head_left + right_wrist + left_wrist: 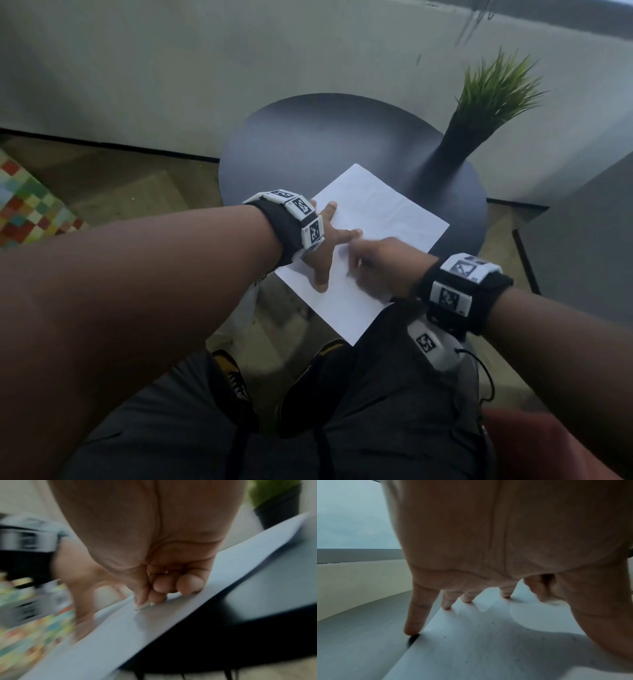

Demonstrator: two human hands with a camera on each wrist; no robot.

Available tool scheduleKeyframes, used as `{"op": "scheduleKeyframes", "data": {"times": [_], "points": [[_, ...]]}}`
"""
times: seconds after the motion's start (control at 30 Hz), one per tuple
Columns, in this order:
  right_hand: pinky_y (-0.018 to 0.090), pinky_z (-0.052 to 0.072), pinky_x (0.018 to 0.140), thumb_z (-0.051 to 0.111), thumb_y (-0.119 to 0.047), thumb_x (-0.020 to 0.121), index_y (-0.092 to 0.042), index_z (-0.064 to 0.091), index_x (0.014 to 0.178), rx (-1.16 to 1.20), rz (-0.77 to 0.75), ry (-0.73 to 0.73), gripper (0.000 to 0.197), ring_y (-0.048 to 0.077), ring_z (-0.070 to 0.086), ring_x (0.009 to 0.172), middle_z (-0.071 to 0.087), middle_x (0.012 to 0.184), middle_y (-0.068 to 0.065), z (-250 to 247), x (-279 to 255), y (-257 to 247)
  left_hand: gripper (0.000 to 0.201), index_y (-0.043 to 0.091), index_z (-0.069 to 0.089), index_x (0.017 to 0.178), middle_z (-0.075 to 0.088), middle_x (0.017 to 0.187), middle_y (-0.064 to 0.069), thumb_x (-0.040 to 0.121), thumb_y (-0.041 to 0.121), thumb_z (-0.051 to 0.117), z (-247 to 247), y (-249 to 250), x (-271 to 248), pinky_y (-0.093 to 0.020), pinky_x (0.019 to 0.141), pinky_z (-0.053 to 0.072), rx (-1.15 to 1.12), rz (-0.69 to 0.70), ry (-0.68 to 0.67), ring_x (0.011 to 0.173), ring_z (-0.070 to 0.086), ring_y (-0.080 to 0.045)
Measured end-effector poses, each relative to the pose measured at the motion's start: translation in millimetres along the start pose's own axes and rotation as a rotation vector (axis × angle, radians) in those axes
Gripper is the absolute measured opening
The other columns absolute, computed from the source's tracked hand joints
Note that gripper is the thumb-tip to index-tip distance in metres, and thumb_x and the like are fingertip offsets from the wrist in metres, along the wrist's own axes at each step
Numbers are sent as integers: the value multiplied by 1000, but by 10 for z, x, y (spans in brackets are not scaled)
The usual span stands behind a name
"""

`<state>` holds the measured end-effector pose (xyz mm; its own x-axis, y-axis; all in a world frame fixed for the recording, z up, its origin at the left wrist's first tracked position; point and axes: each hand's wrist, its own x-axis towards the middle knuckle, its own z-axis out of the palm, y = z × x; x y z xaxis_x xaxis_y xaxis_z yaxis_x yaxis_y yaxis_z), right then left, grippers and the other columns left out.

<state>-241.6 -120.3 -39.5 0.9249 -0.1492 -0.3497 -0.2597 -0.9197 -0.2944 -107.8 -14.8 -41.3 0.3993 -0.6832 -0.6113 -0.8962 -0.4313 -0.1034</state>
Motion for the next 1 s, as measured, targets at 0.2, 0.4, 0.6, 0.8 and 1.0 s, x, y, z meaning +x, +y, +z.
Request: {"op": "scheduleKeyframes", "data": {"times": [0.2,0.4,0.6,0.8,1.0], "points": [[35,48,71,53,-32,91,-21,52,94,59,268,128,11,25,56,82,62,91,6,-93,173,331,120,66,-7,145,-22,166,-7,55,79,70,85,0,18,-66,117,16,-100,-5,61,150,-12,-46],[34,50,68,47,-33,92,-22,47,95,-88,-12,44,11,28,59,79,60,83,4,105,-85,-50,125,60,-7,146,-19,166,-10,48,92,64,211,35,2,-73,109,24,-102,22,145,149,-13,-49],[36,48,69,51,-28,89,-21,50,87,20,253,153,8,29,56,81,61,88,8,-164,14,365,129,62,-13,146,-23,164,-12,50,87,70,135,89,-15,-73,112,19,-101,1,108,148,-14,-52],[33,53,70,52,-32,89,-22,52,88,-2,27,0,9,24,61,77,64,81,1,78,-94,67,135,66,-19,140,-18,164,-20,36,94,63,66,100,27,-72,108,23,-42,2,97,144,7,-61],[36,49,70,47,-31,89,-22,49,90,2,257,196,10,30,58,83,60,88,7,-77,127,389,133,68,-19,137,-14,164,-21,36,94,63,46,117,17,-71,106,26,-28,11,101,142,15,-62]]}}
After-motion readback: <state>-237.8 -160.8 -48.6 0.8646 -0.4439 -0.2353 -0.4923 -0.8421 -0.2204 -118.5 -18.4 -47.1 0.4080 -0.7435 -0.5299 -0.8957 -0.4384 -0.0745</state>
